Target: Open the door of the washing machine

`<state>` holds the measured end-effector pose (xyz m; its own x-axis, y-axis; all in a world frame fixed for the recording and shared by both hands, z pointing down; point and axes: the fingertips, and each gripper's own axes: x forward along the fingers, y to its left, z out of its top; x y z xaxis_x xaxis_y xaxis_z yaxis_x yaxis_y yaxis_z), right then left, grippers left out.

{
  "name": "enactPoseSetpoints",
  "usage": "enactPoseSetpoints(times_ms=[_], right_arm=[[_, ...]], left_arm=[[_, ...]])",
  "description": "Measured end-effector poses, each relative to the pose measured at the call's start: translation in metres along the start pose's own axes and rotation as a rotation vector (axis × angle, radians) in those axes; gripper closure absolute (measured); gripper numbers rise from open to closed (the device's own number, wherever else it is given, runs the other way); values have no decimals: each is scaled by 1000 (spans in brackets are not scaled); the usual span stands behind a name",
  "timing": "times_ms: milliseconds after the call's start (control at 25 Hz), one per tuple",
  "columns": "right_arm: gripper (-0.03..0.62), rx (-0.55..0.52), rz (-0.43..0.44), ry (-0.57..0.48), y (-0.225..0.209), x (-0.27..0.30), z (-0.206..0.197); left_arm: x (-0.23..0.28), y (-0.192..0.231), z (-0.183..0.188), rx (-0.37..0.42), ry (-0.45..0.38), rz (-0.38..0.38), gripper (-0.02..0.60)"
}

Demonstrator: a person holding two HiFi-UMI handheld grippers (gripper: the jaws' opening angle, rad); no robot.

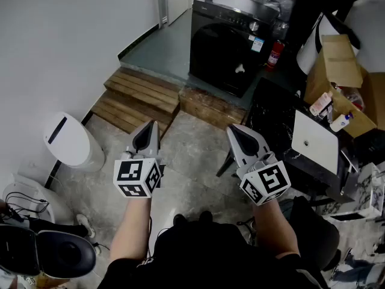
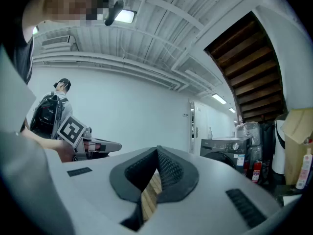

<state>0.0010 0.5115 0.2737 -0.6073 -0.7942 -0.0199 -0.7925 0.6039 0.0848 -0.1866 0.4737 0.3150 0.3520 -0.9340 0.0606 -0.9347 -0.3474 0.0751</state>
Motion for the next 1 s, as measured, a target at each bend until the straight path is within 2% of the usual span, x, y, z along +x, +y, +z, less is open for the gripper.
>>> enactPoseSetpoints(times_ms=[360, 560, 640, 800, 1000], right_arm=[[608, -26, -17, 13, -28, -34, -5], [607, -46, -34, 2, -48, -55, -8], [606, -24, -32, 2, -54, -59, -11], [605, 17, 14, 14, -56, -51, -17], [603, 22, 22, 18, -66, -20, -24]], left_arm=[[22, -49, 1, -12, -8, -63, 572], [20, -78, 5, 30, -27, -62, 572], [20, -88, 1, 35, -20, -62, 572], [26, -88, -7, 36, 7, -66, 572], [53, -72, -12, 26, -3, -71, 572]])
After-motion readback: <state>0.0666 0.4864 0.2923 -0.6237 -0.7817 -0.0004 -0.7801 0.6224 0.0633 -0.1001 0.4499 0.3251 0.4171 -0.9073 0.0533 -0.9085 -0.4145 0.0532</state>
